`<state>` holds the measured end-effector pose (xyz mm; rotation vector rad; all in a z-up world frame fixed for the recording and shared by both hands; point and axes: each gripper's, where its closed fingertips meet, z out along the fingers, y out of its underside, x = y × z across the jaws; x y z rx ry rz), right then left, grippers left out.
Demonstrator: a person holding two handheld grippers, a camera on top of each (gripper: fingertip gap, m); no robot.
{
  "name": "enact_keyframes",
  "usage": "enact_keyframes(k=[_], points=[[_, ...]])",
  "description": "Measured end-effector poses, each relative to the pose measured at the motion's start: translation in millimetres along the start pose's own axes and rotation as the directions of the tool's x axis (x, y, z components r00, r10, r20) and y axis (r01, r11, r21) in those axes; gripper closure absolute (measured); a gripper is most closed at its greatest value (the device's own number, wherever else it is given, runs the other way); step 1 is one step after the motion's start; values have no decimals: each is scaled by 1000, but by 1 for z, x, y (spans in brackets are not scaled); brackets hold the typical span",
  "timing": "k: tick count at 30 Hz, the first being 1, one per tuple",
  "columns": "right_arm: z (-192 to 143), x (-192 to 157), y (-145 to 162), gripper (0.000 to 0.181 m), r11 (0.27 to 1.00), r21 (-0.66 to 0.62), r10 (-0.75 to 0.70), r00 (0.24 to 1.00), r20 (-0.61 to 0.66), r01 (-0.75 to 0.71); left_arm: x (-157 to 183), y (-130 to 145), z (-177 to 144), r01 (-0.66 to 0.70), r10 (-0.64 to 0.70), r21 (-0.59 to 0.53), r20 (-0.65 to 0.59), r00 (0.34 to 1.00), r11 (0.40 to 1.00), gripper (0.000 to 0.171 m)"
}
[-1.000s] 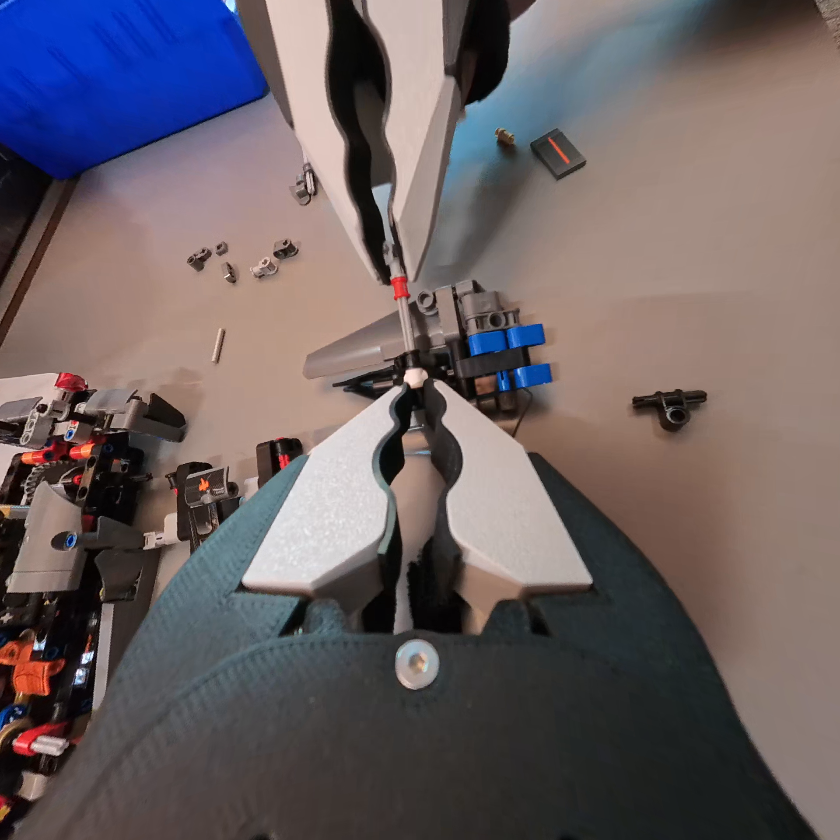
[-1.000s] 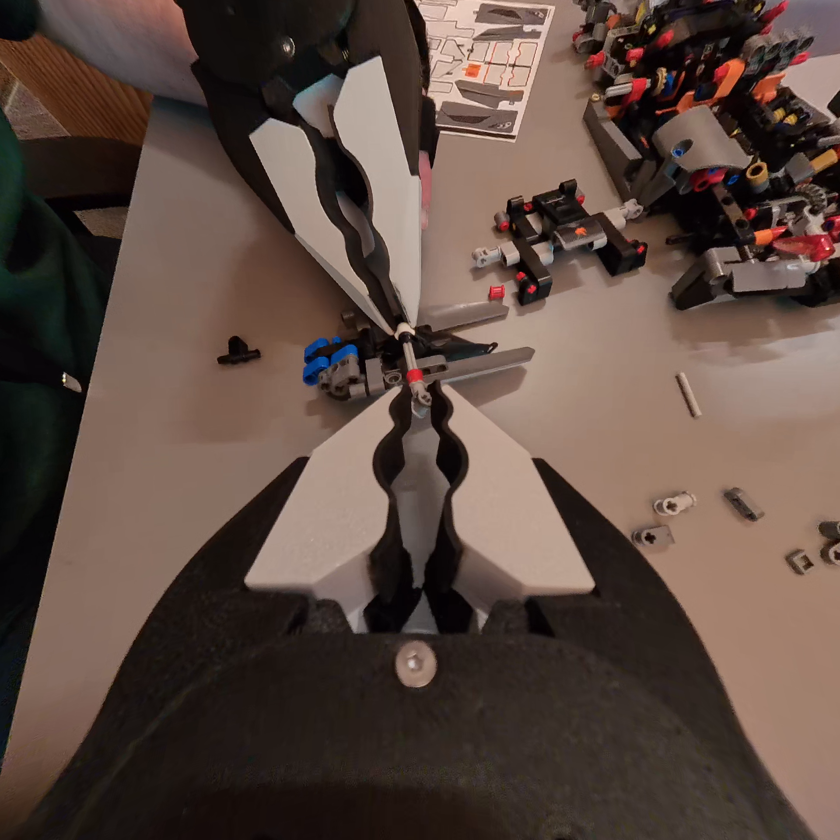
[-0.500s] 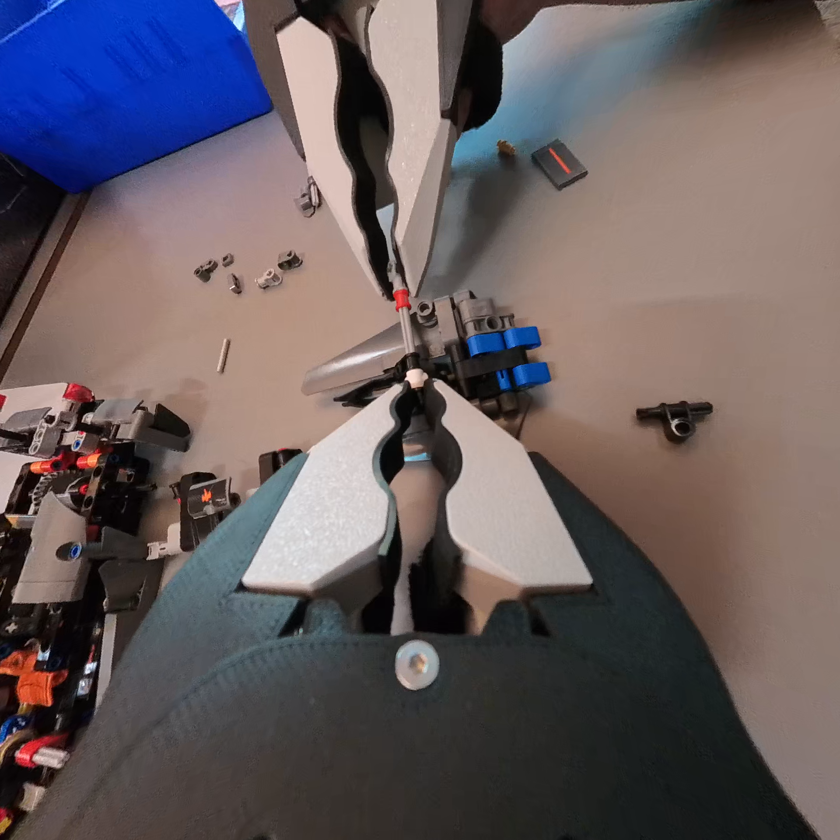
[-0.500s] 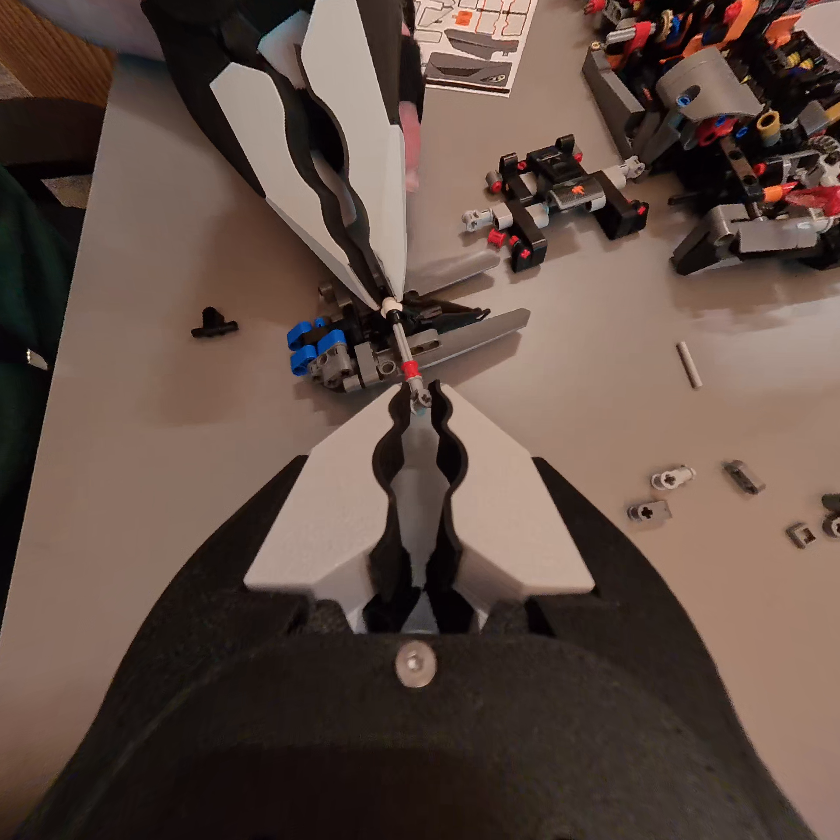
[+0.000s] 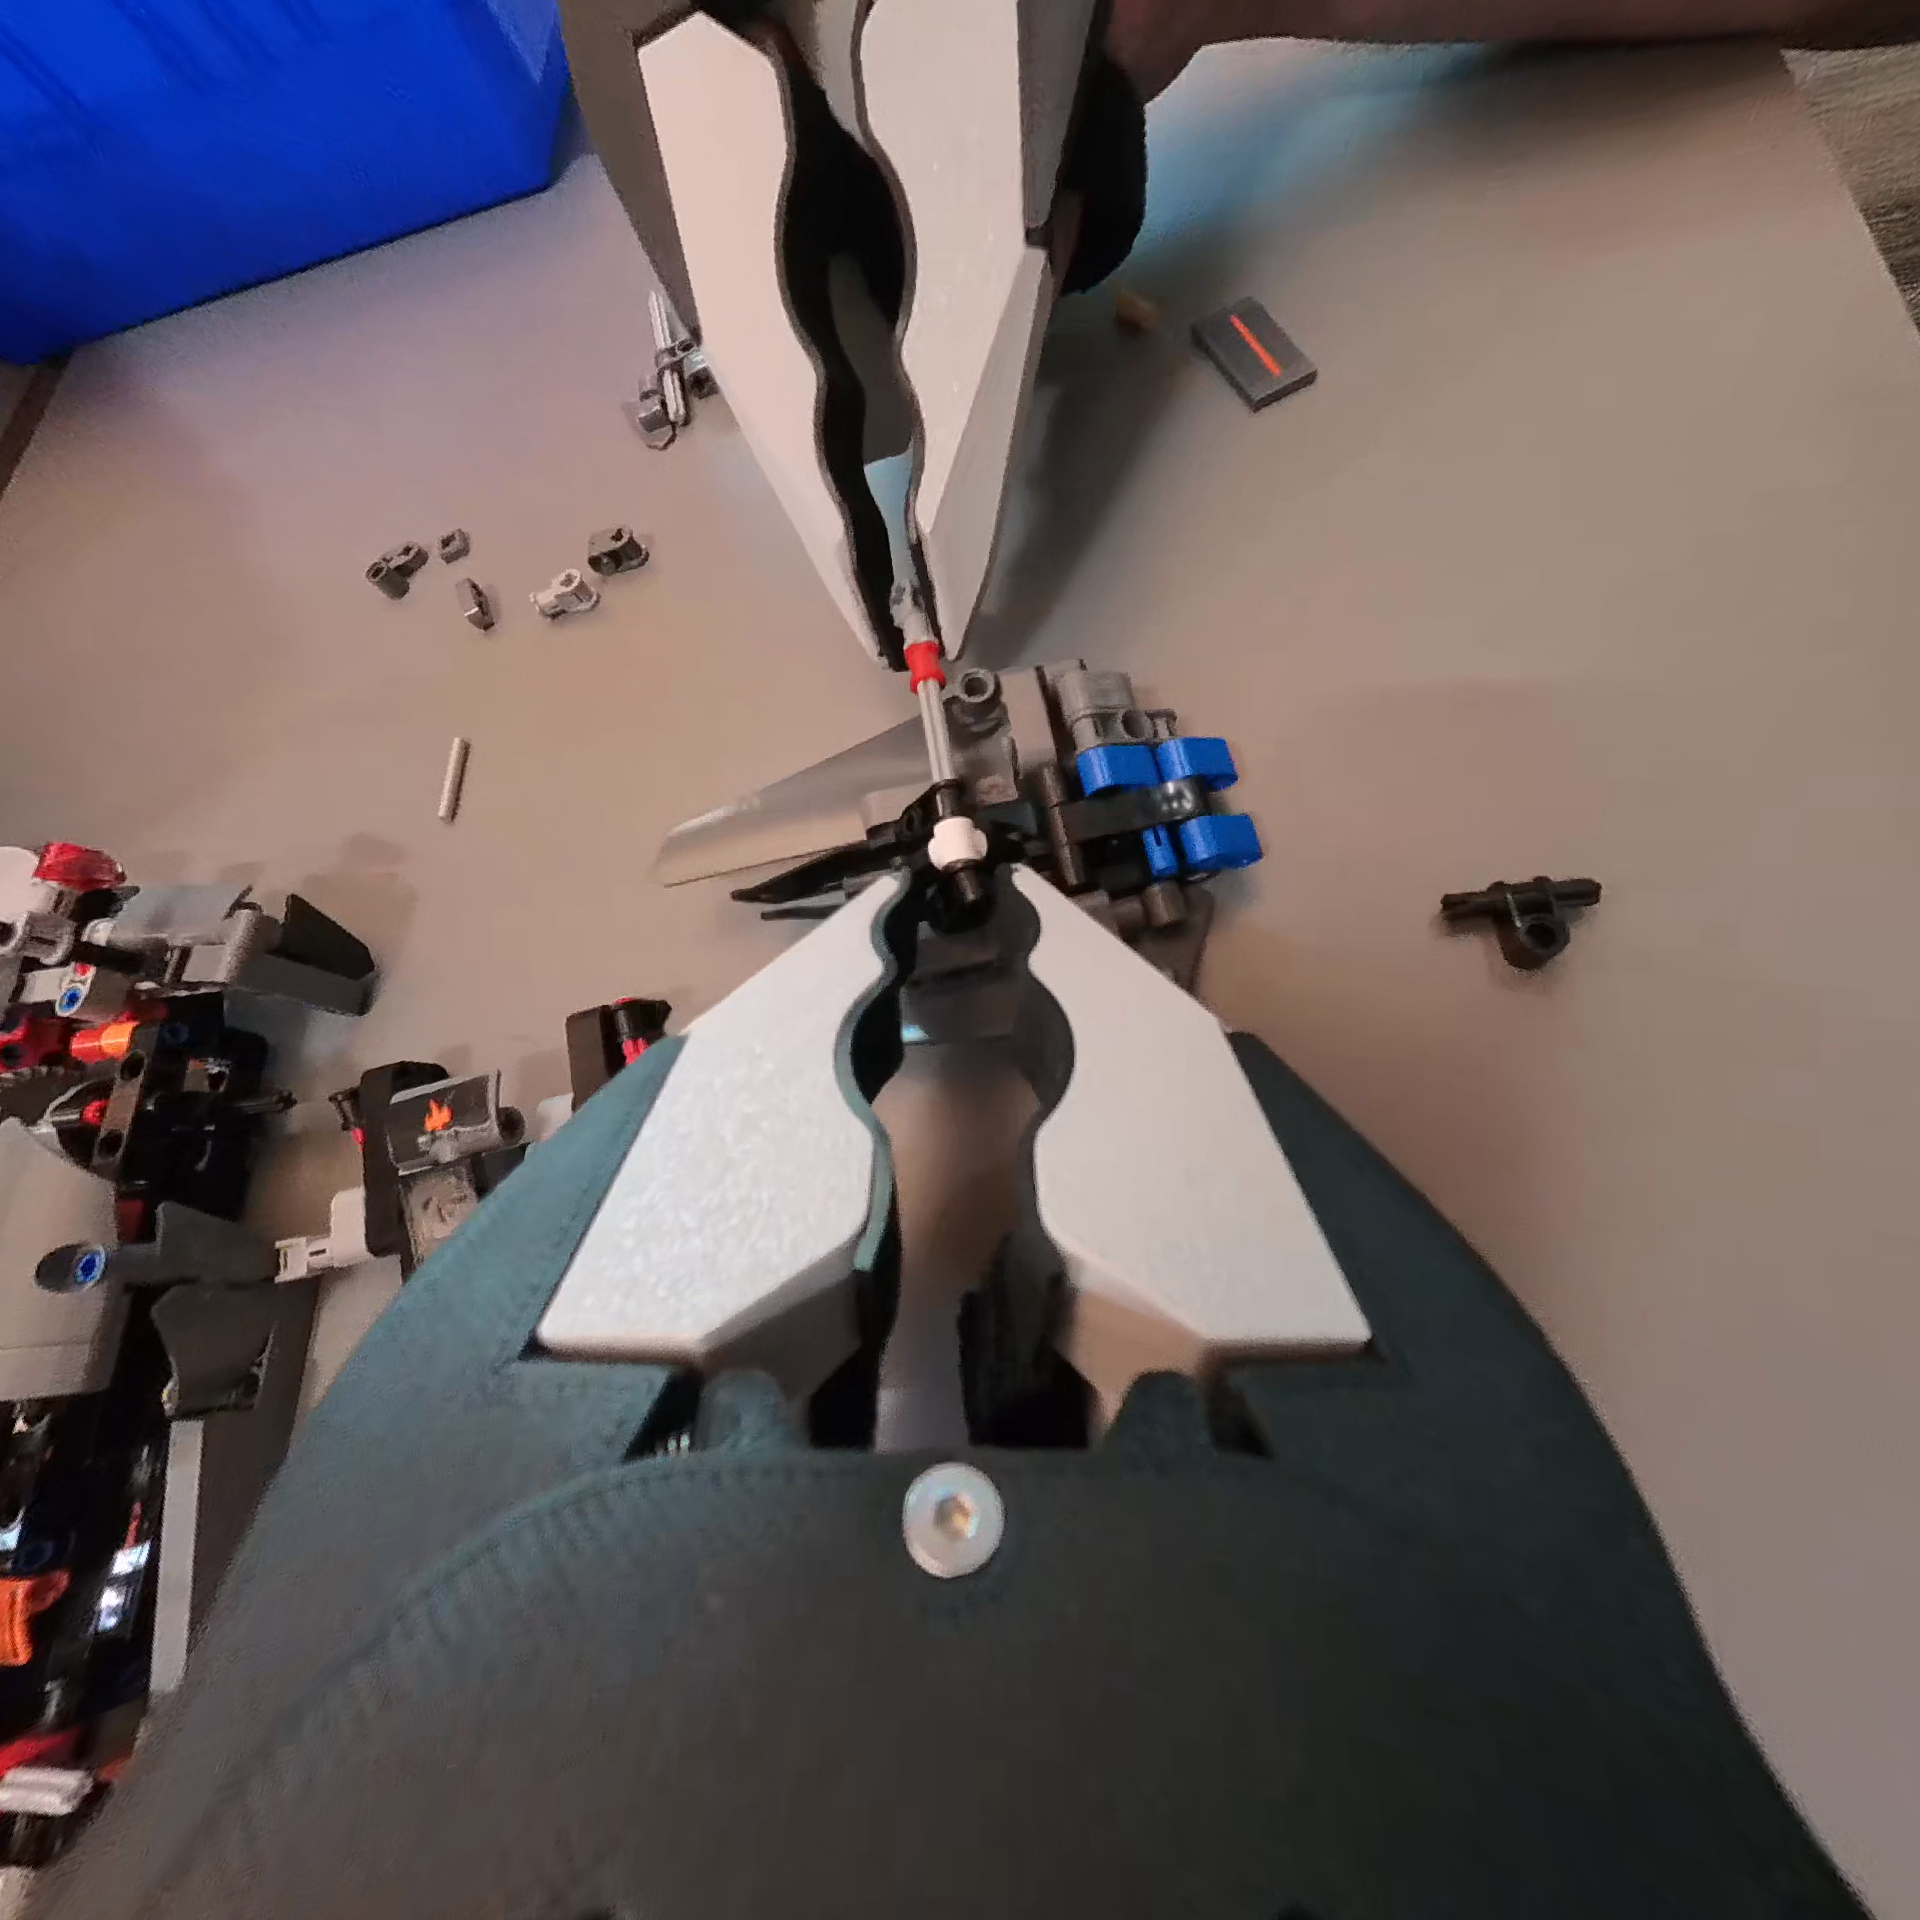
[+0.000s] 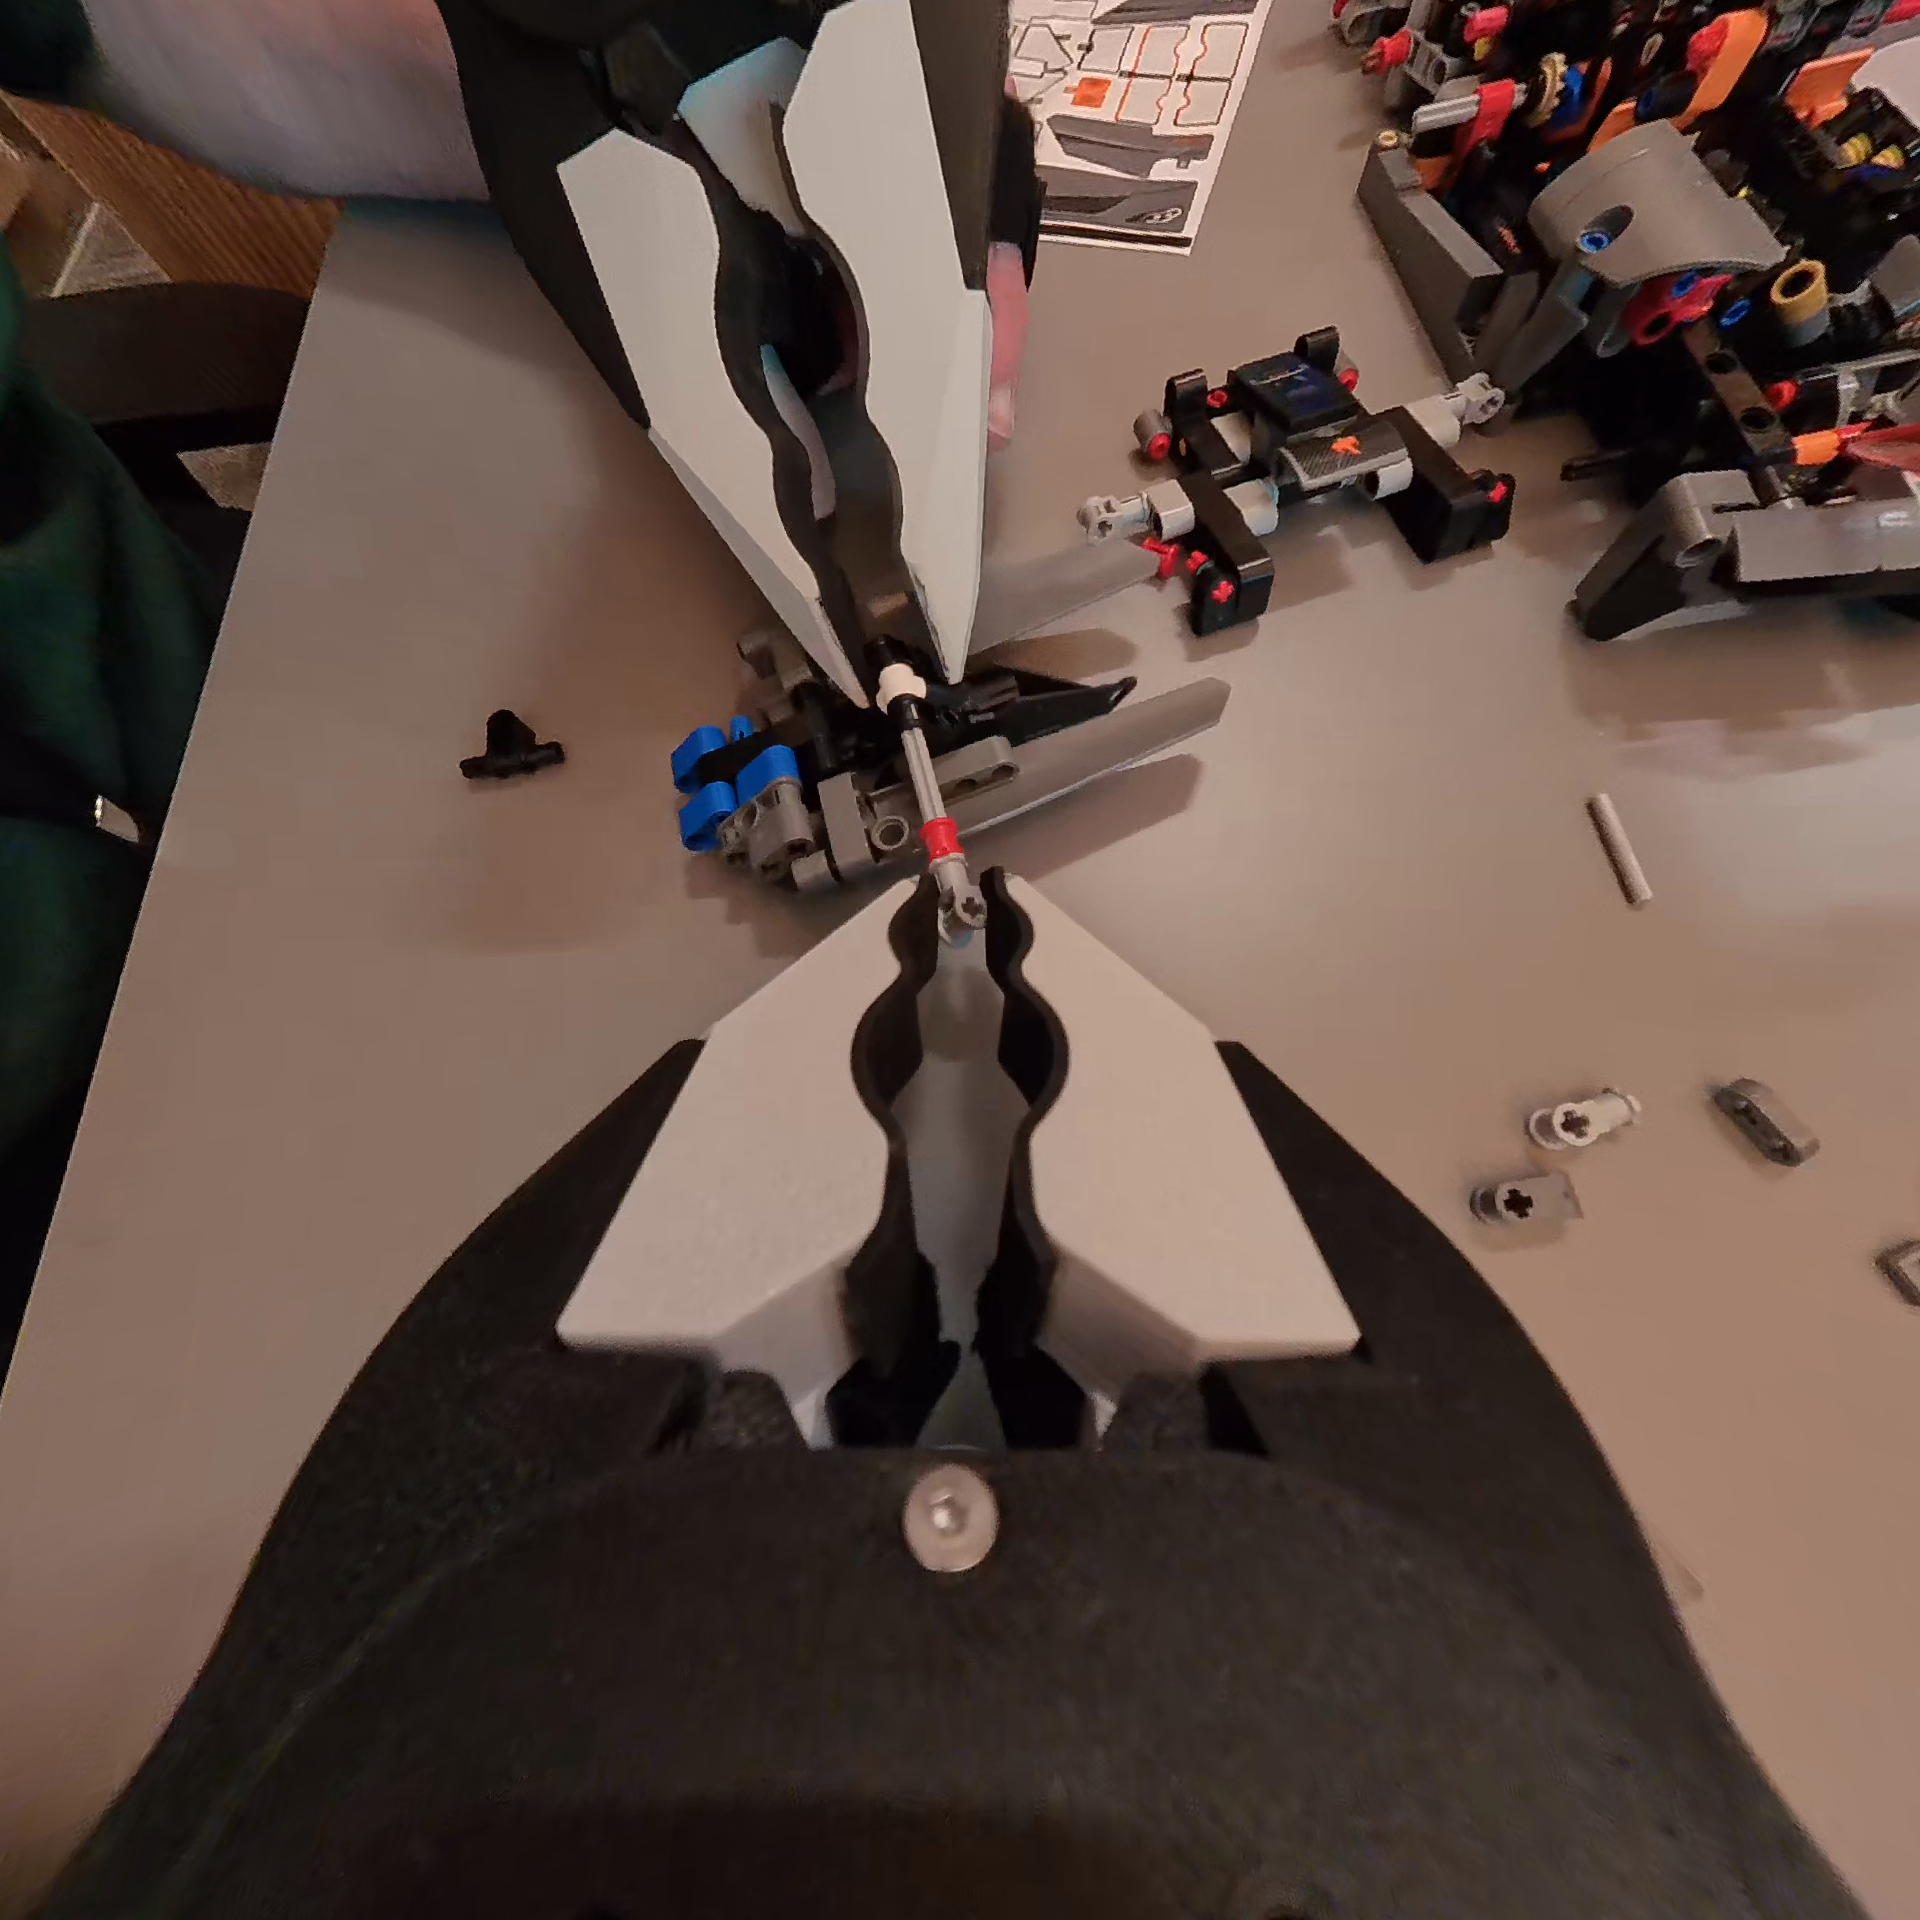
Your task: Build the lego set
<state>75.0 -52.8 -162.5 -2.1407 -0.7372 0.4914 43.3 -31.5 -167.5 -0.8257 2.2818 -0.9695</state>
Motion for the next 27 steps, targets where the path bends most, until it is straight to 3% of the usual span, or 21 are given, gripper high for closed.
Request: enact_keyframes(k=[27], points=[[9, 1, 12, 175, 996, -91, -12, 1000, -10, 11, 4, -5, -1, -84, 83, 25, 27, 996, 996, 164]])
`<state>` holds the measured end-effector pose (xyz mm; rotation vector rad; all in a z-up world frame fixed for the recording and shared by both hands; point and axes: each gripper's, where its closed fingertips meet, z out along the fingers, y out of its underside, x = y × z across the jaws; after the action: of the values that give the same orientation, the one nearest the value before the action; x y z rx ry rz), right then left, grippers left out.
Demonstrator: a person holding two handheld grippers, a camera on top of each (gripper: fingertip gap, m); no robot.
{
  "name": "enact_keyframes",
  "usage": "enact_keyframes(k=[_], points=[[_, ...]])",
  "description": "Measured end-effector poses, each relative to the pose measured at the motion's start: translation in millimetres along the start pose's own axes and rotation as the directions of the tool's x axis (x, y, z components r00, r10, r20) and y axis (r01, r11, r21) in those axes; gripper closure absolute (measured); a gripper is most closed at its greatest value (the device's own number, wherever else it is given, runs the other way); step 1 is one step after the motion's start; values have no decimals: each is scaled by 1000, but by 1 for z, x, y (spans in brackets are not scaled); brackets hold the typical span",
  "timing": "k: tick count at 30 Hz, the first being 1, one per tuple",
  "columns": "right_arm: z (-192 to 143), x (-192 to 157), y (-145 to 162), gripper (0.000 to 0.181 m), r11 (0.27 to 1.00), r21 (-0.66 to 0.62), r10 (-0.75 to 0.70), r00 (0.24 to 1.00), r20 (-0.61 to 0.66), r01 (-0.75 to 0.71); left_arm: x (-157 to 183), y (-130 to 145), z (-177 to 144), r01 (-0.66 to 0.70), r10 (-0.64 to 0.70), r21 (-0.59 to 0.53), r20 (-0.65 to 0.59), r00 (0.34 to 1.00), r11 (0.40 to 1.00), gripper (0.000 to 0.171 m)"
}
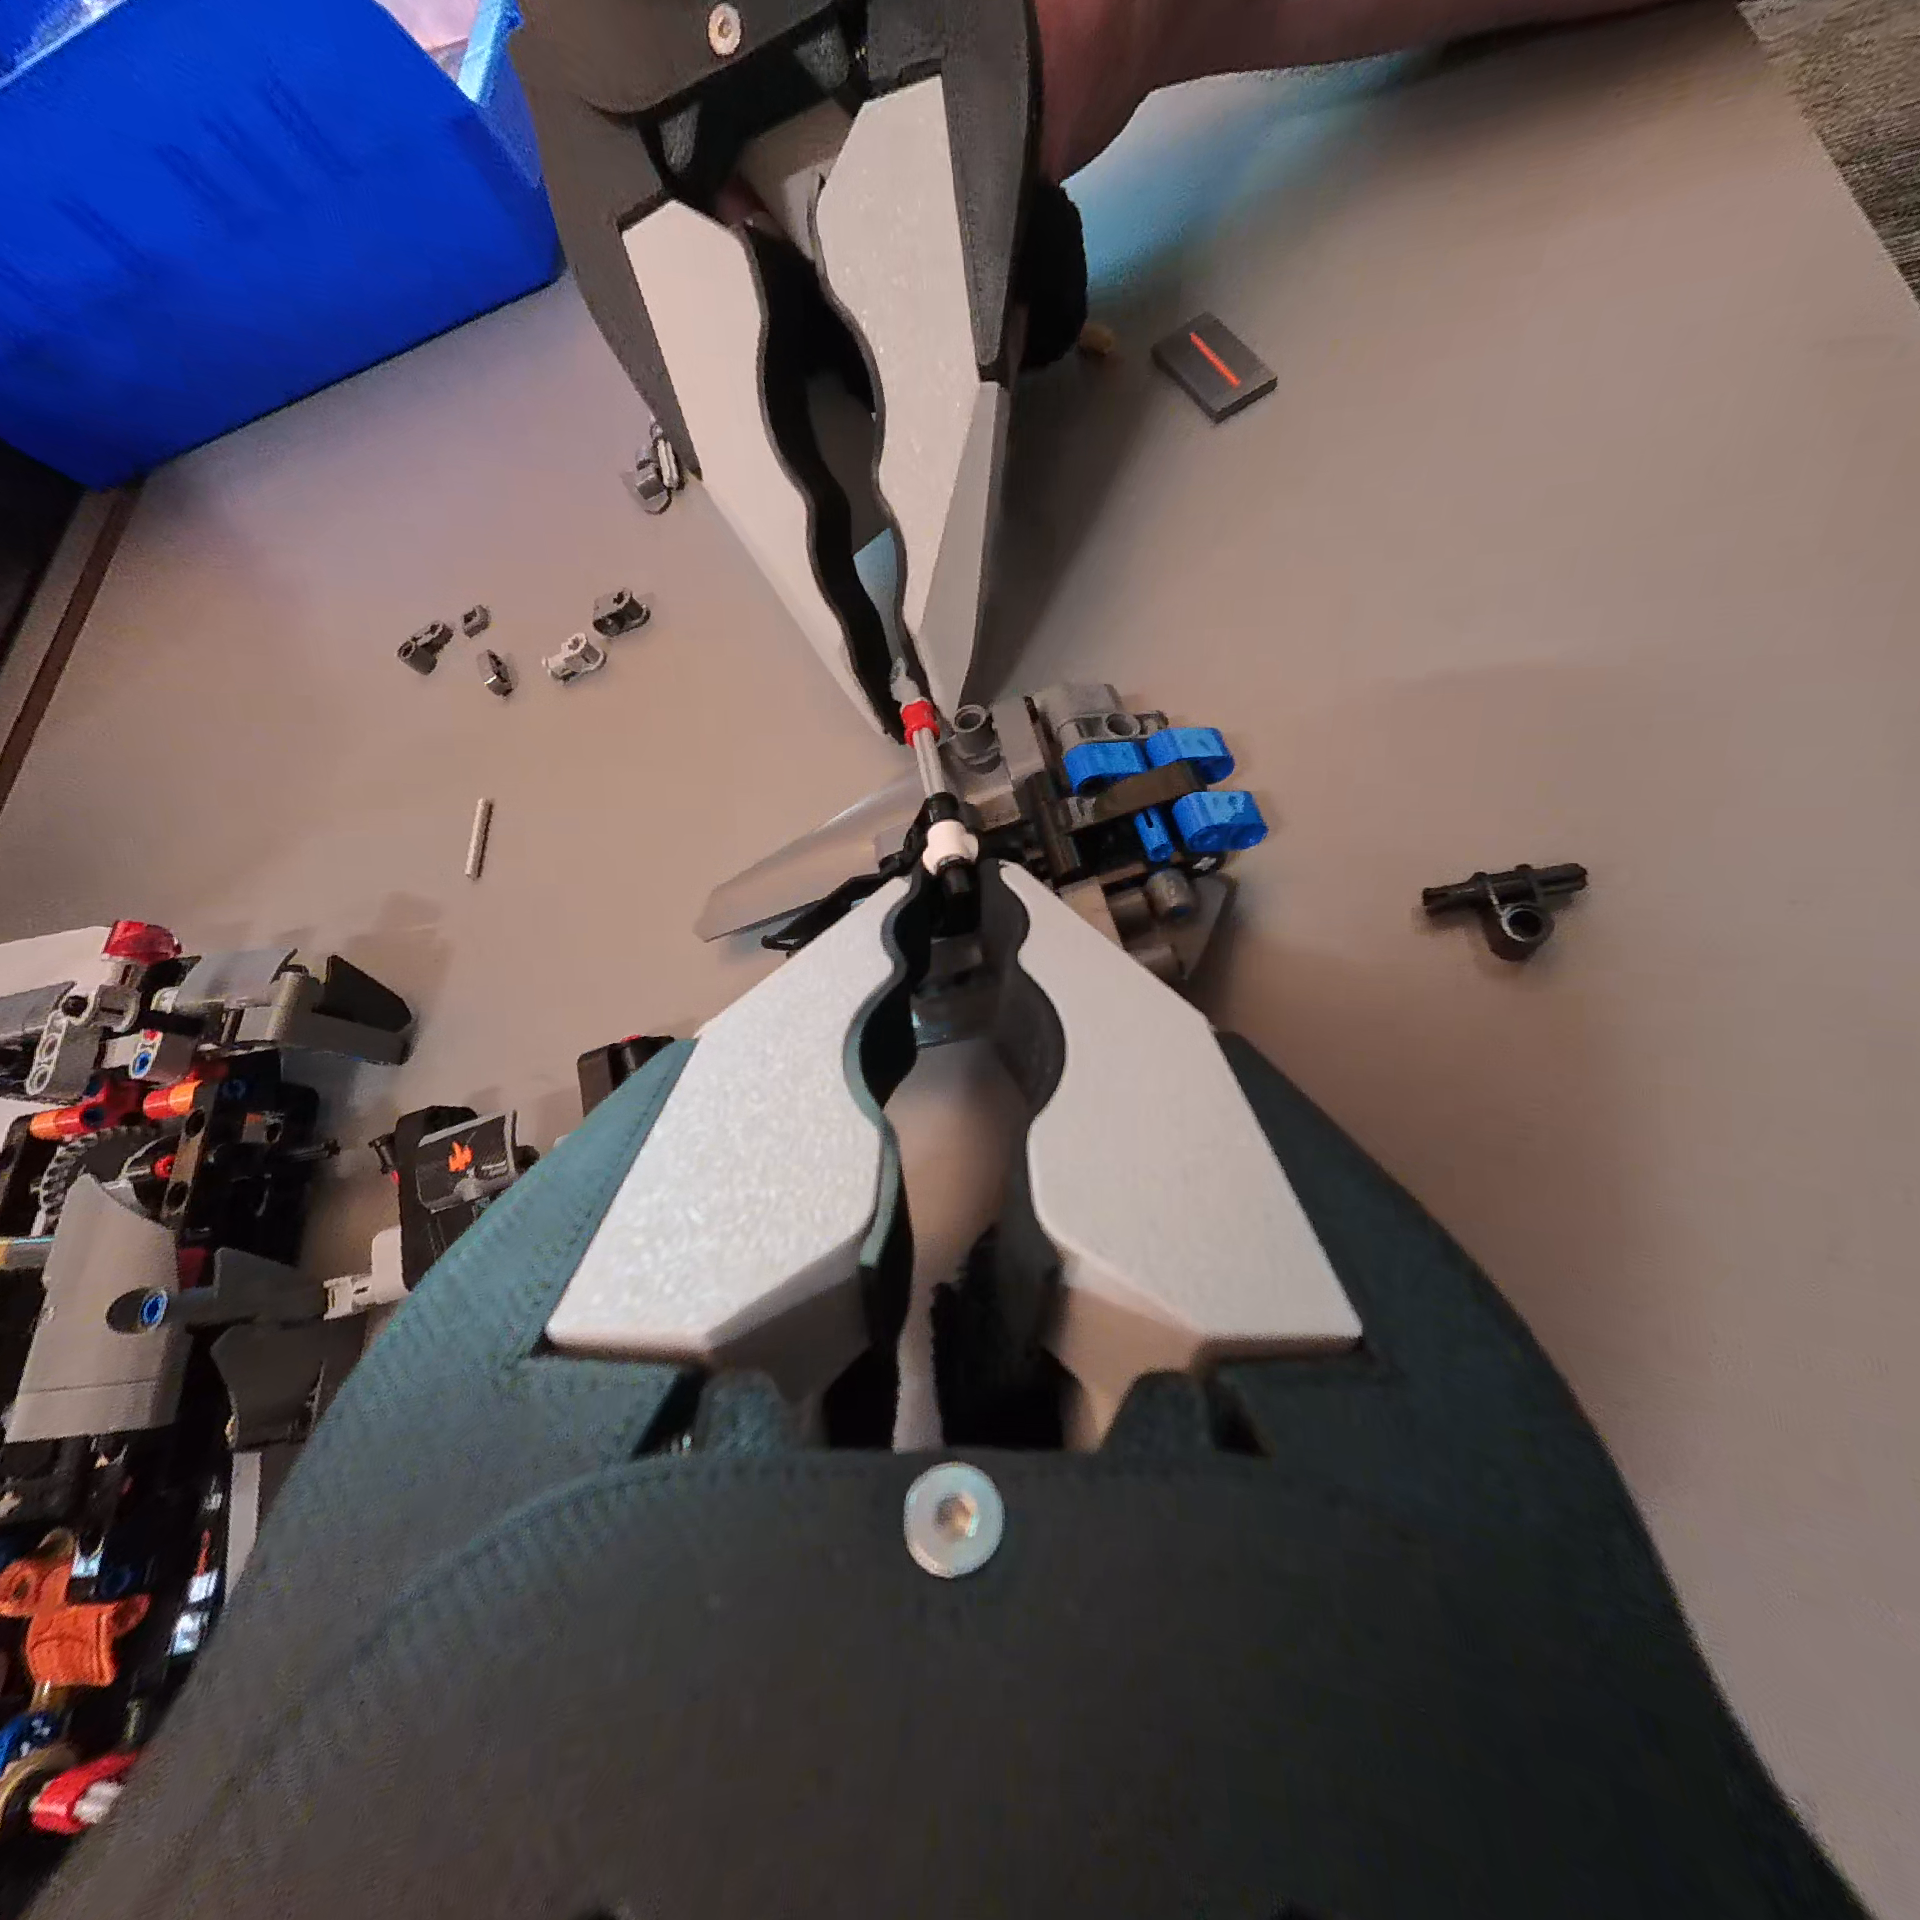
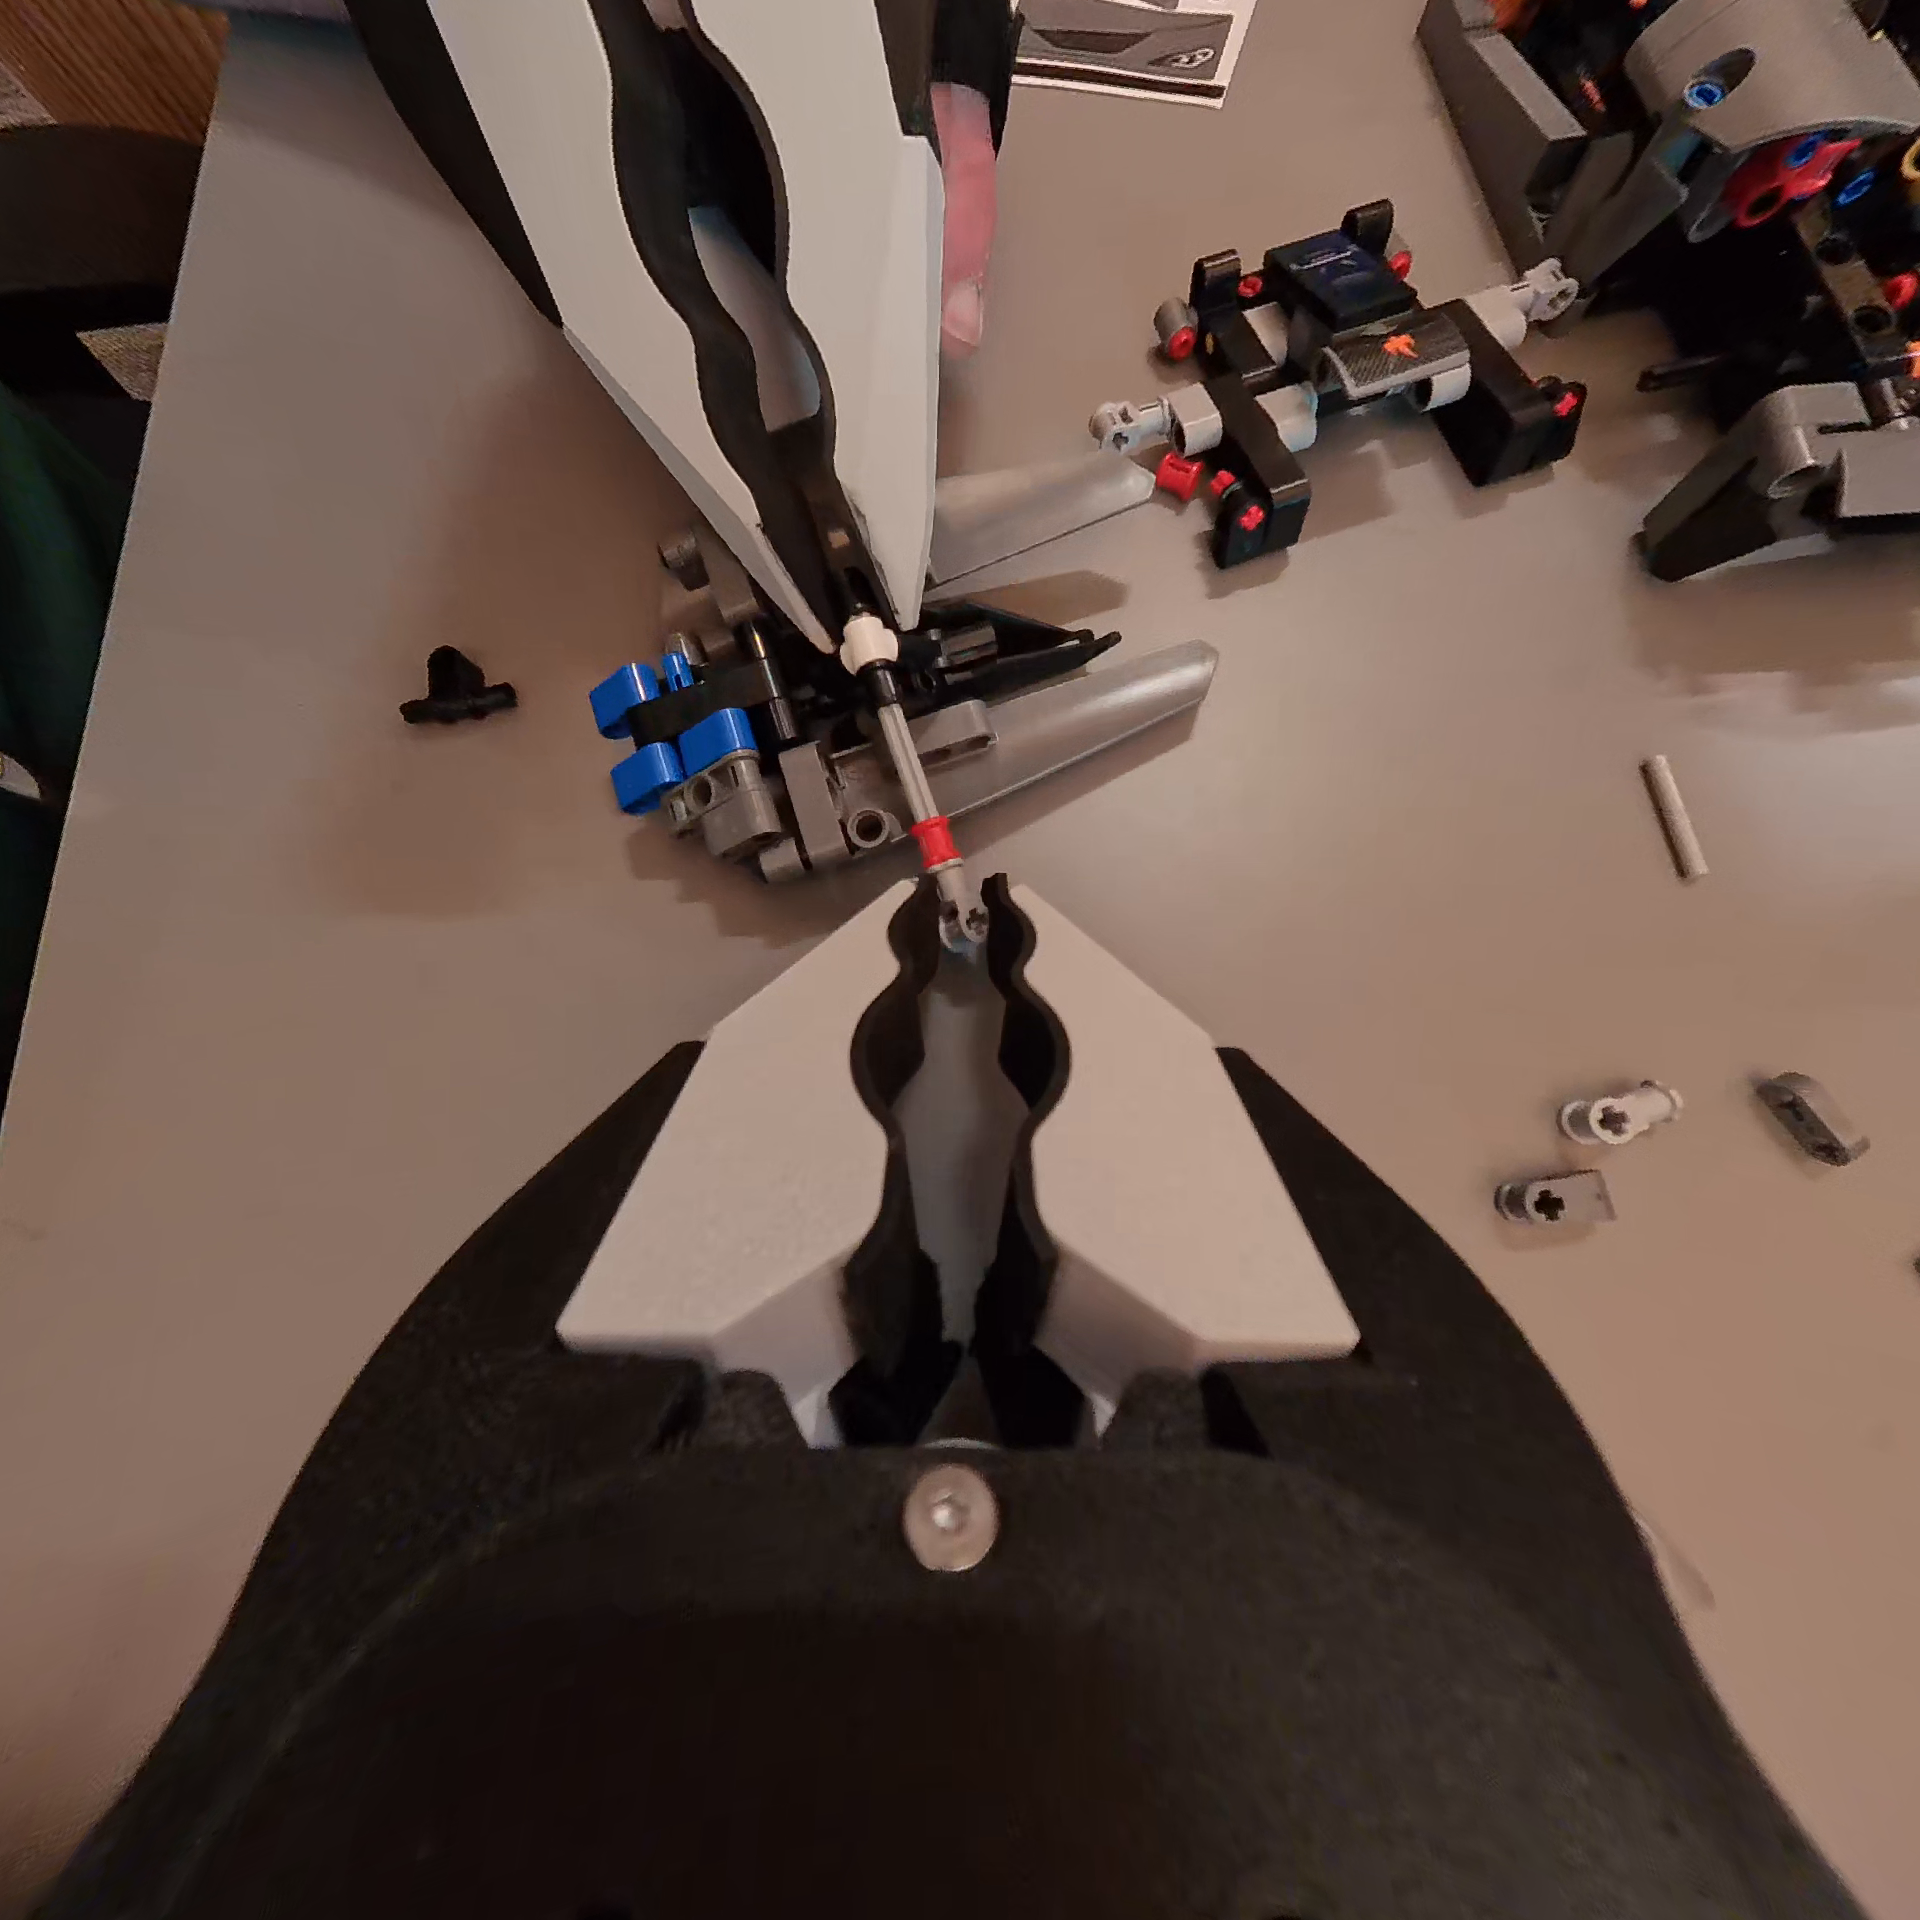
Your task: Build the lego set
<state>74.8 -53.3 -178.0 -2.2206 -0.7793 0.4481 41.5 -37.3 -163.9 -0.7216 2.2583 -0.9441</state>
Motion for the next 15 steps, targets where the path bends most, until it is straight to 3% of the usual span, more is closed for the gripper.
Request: enact_keyframes(k=[15], points=[[1, -3, 0, 176, 1000, -14, 10, 1000, 24, -9, 2, -1, -1, -23, 23, 5, 3, 1000, 1000, 164]])
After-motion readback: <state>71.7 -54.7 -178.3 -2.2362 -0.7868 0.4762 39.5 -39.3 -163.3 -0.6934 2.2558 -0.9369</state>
